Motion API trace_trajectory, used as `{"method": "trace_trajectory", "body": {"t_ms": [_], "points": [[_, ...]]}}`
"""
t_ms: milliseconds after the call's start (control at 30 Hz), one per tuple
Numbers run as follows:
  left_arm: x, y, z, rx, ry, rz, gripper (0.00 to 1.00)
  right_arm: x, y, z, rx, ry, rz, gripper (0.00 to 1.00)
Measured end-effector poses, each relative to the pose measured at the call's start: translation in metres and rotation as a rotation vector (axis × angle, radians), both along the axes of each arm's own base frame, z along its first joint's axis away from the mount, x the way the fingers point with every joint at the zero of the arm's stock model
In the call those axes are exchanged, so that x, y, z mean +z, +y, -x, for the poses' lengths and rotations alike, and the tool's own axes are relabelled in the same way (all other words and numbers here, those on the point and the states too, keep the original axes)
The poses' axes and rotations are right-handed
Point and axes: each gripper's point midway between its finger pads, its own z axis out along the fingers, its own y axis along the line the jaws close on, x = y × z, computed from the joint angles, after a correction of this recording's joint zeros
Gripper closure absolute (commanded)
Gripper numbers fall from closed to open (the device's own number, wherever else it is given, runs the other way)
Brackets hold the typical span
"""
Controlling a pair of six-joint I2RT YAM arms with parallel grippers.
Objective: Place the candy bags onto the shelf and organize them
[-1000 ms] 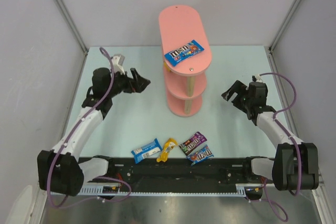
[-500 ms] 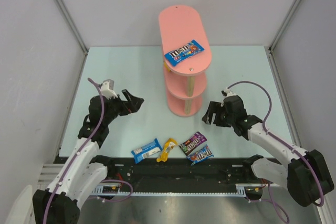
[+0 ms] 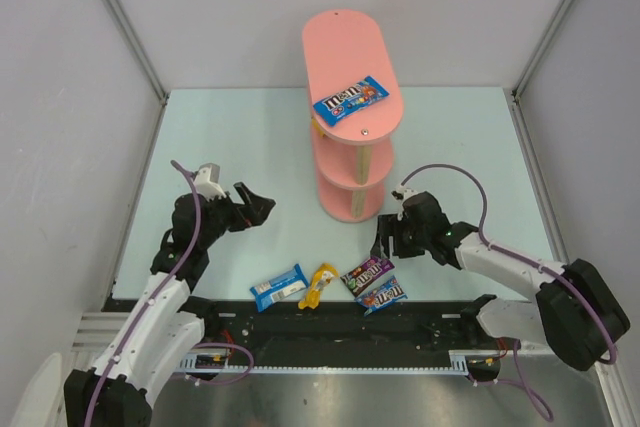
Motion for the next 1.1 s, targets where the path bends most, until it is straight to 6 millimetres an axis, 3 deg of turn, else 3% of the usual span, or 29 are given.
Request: {"method": "trace_trajectory", "body": {"t_ms": [100,300,733,867,1067,1100], "points": [[-0.003,0.0,0.003,-0.002,0.005,-0.002,0.0,-0.016,0.0,0.009,0.005,0.053,0.031,0.28],[-0.011,-0.001,0.008,-0.014,0.015,0.001,0.0,-0.016,0.005,0.009,0.008,0.048,0.024,0.31],[-0.014,-0.002,0.01,-0.025,0.022,0.004,0.0,-0.02,0.008,0.019,0.031,0.069,0.029,0.48],[-0.014,-0.002,0.01,-0.025,0.022,0.004,0.0,-0.022,0.008,0.023,0.031,0.079,0.028,0.64],[-0.013,-0.002,0.01,-0.025,0.02,0.004,0.0,-0.027,0.005,0.031,0.024,0.105,0.03,1.0],[-0.013,-0.002,0.01,-0.025,0.019,0.004,0.0,-0.026,0.006,0.031,0.023,0.105,0.024,1.0]]}}
